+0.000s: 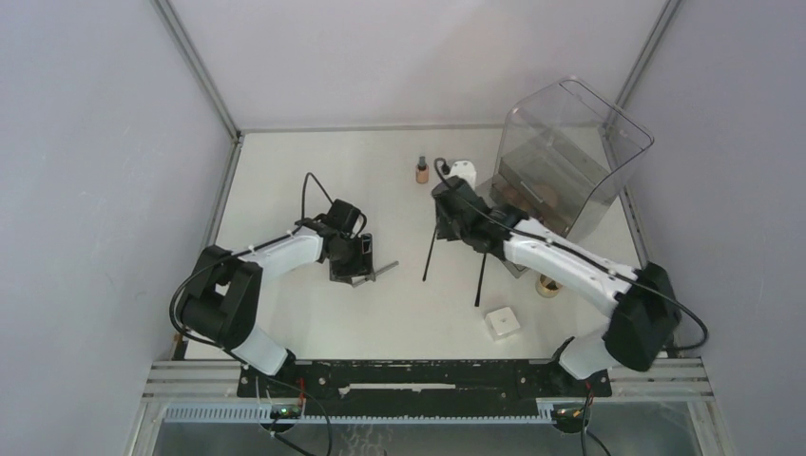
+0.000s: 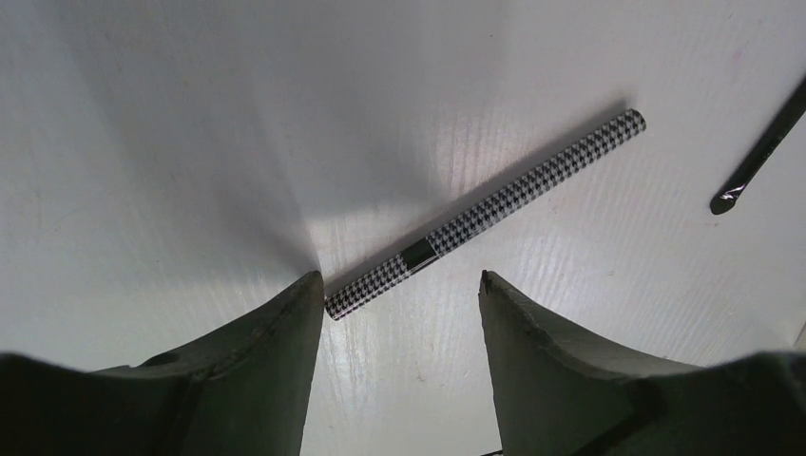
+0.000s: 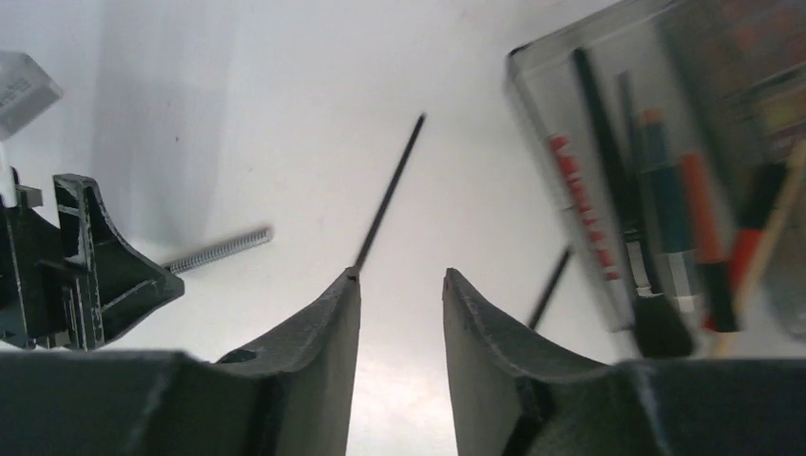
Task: Organize the makeup
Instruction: Place the lipstick in the drawer, then pick up the makeup brush from the center of the board.
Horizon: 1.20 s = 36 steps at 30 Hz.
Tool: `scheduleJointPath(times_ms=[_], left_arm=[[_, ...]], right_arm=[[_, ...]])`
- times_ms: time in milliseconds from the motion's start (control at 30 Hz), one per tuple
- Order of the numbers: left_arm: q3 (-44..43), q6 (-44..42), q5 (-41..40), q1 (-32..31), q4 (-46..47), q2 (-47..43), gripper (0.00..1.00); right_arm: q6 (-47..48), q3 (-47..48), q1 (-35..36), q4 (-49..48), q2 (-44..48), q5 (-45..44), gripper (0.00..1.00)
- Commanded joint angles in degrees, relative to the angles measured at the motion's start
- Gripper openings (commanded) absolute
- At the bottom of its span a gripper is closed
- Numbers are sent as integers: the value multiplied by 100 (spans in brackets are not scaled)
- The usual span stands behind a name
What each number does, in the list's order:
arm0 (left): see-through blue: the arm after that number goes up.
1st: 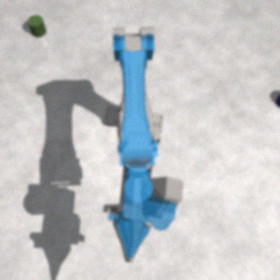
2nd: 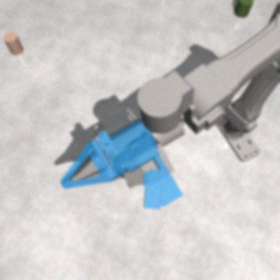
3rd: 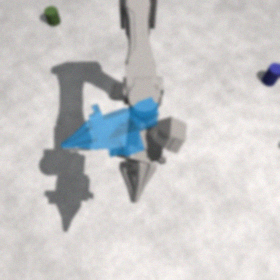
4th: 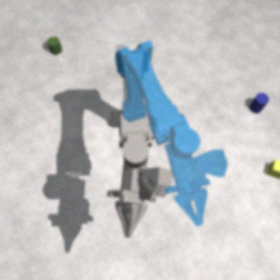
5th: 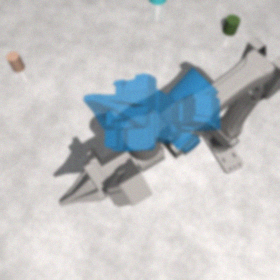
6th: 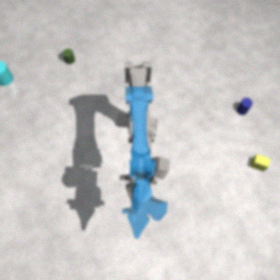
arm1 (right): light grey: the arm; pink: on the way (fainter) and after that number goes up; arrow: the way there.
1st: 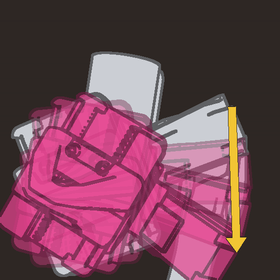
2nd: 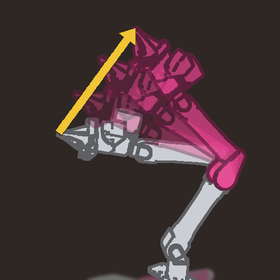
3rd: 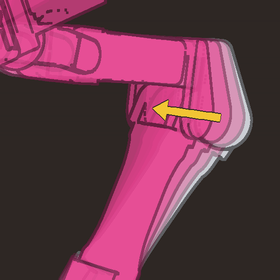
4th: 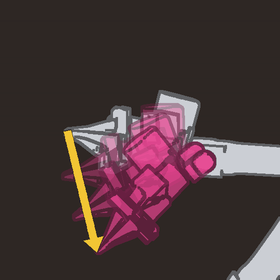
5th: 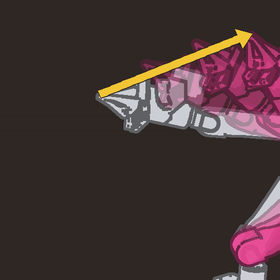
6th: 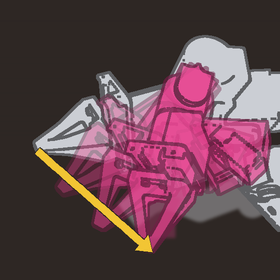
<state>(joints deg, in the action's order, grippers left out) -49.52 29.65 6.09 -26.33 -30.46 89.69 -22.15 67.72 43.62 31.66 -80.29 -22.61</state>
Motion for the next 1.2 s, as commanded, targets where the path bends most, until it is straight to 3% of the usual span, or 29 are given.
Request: scheduleJointPath(times_ms=[0, 200, 500, 833, 933, 1100, 1167], left_arm=[[-275, -118, 146, 31, -57, 5, 65], [-257, -128, 44, 55, -170, -214, 65], [-516, -326, 140, 71, -428, 139, 65], [-592, -295, 345, 76, -393, 235, 63], [-663, -275, 145, 75, -529, 309, 63], [-647, -251, 202, 75, -491, 274, 63], [-654, -244, 220, 75, -490, 233, 63]], right_arm=[[-1523, 566, 142, 404, -929, 73, 42], [-2250, 998, 4, 394, -1846, 374, 46], [-2843, 2294, -33, 1553, -3508, -106, 43], [-2819, 2028, -156, 1218, -3890, 345, 37], [-2656, 1755, -227, 901, -3932, 735, 28], [-2481, 1579, -257, 707, -3933, 947, 0], [-2283, 1583, -258, 637, -3836, 988, 0]])
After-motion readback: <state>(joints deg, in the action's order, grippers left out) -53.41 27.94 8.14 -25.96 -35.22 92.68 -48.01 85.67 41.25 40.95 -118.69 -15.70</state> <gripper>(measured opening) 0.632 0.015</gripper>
